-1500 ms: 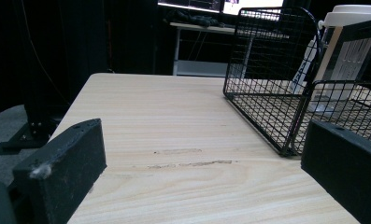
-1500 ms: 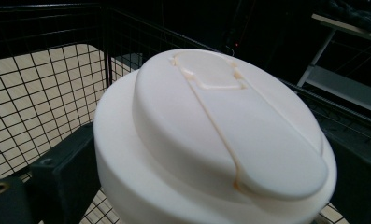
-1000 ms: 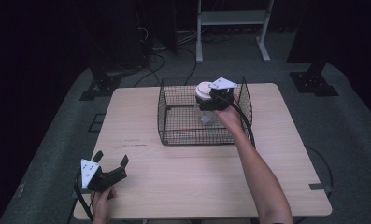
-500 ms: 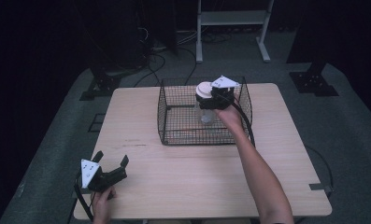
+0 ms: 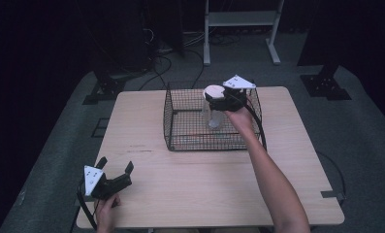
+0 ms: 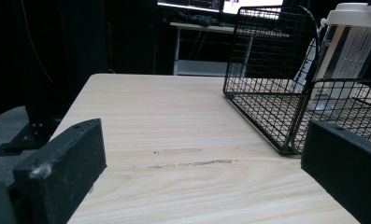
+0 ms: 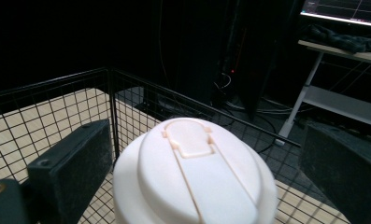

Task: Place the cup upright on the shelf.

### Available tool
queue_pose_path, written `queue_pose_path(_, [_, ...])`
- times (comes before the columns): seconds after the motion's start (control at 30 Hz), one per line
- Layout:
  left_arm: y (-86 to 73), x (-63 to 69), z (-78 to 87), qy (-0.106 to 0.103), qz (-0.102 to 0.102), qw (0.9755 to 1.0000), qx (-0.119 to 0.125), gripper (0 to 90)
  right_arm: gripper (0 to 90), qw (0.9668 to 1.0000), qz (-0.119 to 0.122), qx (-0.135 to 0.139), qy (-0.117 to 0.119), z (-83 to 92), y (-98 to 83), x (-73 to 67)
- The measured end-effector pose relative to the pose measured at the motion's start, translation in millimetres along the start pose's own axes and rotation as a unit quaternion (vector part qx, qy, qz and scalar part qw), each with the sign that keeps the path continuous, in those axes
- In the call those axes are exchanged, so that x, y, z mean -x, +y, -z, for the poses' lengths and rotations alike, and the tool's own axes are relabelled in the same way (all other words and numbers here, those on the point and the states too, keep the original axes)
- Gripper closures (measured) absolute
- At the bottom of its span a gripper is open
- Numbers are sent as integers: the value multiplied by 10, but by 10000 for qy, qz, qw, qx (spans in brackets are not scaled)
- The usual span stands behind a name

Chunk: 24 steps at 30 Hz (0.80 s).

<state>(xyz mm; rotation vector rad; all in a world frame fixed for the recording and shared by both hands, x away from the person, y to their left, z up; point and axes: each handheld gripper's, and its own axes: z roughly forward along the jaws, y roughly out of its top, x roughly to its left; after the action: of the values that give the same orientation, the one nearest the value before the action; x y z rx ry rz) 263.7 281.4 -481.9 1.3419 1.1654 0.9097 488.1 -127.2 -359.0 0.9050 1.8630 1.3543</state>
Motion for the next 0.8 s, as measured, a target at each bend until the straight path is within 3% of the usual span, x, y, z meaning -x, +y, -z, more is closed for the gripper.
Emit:
queue_pose_path(0.13, [0,6,0,-7,-16,10000,1,0,26,9999,-82,42,52,90,43,37])
queue_pose_path(0.8, [-2,12,6,1,-39,10000,8,0,26,9998,54,103,151,373,170,19])
